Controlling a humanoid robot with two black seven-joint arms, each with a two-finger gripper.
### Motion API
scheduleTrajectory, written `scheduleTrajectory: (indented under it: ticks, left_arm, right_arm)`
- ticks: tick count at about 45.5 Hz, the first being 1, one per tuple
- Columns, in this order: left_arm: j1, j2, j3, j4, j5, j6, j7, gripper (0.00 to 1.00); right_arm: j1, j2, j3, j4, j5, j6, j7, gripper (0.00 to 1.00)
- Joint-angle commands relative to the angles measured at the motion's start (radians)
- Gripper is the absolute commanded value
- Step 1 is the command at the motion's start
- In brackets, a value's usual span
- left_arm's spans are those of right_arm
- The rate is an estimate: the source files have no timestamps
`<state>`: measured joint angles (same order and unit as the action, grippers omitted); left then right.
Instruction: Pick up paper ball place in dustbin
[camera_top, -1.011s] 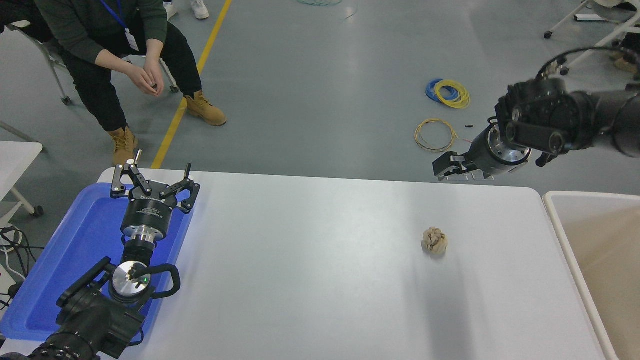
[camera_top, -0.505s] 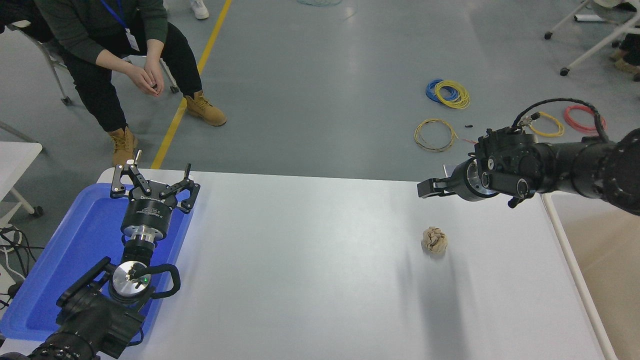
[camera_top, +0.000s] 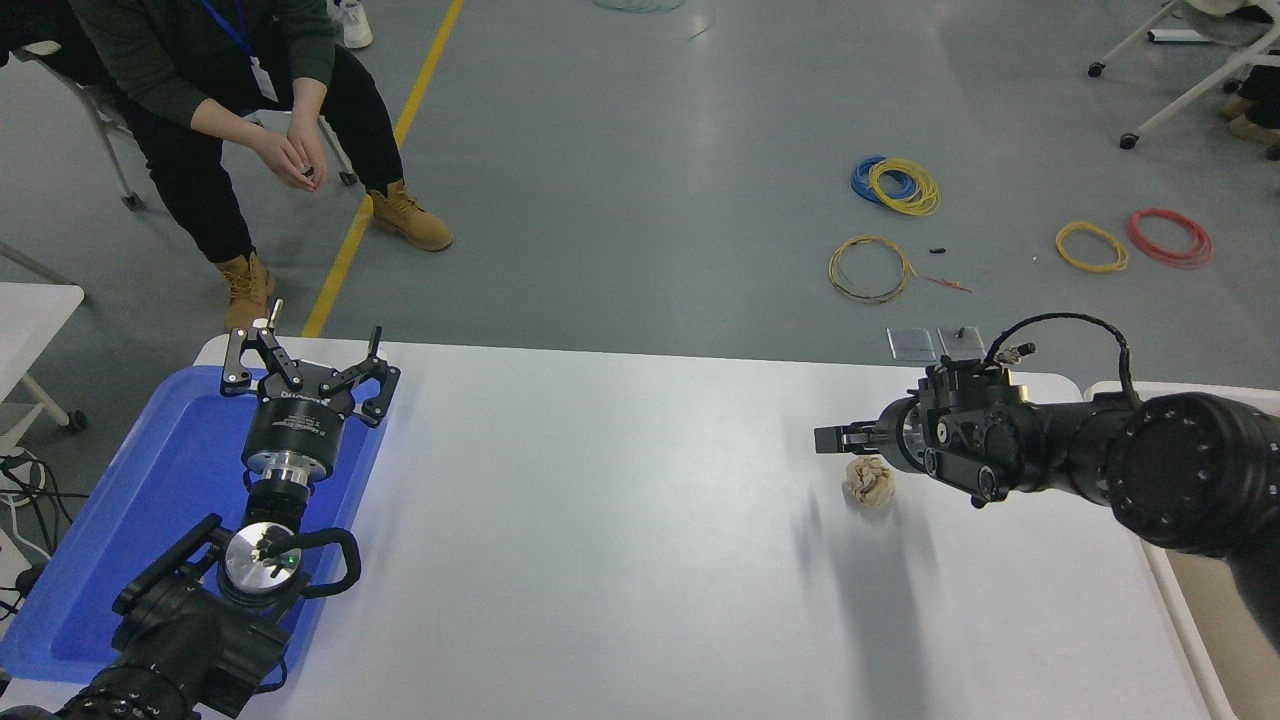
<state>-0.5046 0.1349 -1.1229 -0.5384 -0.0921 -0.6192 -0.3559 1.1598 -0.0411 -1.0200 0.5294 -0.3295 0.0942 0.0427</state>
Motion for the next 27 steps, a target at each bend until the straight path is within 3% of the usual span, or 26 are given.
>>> scheduleTrajectory:
  ticks: [1, 21, 27]
  left_arm:
    - [0.0, 0.0, 0.0, 0.0, 0.0, 0.0, 0.0, 1.0]
    - [0.0, 0.0, 0.0, 0.0, 0.0, 0.001, 0.0, 1.0]
    - [0.0, 0.0, 0.0, 0.0, 0.0, 0.0, 0.0, 1.0]
  right_arm:
    - [-0.075, 0.013, 0.001, -0.071, -0.005, -0.016, 0.0, 1.0]
    - [-0.106, 0.023, -0.003, -0.078, -0.006, -0.05, 0.002, 0.97]
    - [-0.118, 0.026, -0.011, -0.078, -0.016, -0.059, 0.003, 0.86]
